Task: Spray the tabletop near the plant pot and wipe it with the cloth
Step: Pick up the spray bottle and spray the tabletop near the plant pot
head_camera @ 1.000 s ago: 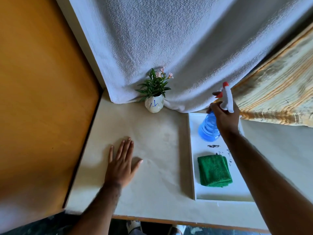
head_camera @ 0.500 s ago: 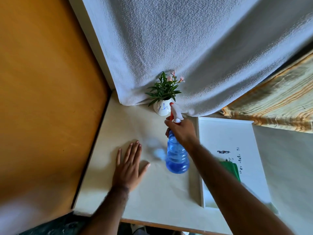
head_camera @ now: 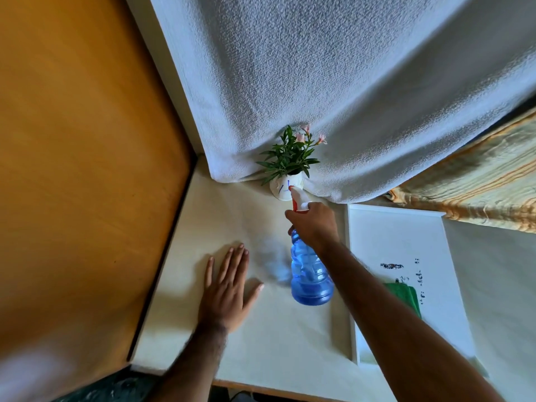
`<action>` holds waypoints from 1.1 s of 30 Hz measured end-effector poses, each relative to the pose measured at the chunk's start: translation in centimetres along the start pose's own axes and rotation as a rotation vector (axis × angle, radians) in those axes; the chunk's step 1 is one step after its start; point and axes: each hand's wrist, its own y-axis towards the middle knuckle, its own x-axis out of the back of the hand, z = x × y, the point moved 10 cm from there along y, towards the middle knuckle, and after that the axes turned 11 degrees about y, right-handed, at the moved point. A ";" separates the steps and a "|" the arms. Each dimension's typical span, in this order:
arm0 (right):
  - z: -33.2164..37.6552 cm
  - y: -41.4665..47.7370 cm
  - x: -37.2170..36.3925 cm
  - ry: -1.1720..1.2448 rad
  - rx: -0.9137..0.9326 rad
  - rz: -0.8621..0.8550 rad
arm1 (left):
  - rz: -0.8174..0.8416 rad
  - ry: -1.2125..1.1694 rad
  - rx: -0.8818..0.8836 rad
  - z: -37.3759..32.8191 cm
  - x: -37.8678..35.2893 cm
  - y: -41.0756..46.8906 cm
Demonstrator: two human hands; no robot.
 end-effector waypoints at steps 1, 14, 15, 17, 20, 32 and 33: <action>0.2 0.0 0.2 -0.027 0.012 -0.007 | -0.001 -0.002 0.000 0.0 0.0 0.0; 0.7 -3.3 7.9 0.466 0.144 -0.239 | 0.034 -0.024 0.007 0.2 0.1 0.0; 0.9 -3.5 9.8 0.514 0.192 -0.291 | 0.032 -0.029 0.004 0.2 0.1 0.0; 0.9 -4.0 13.7 0.576 0.290 -0.403 | 0.029 -0.034 -0.004 0.1 0.1 0.0; 0.3 -4.0 18.1 0.563 0.376 -0.537 | 0.038 -0.030 -0.009 0.0 -0.2 0.0; -5.8 0.4 20.6 0.465 0.518 -0.530 | 0.084 -0.039 -0.009 0.0 -0.6 0.1; -6.3 0.6 20.4 0.458 0.495 -0.525 | 0.086 -0.040 -0.009 0.0 -0.7 0.1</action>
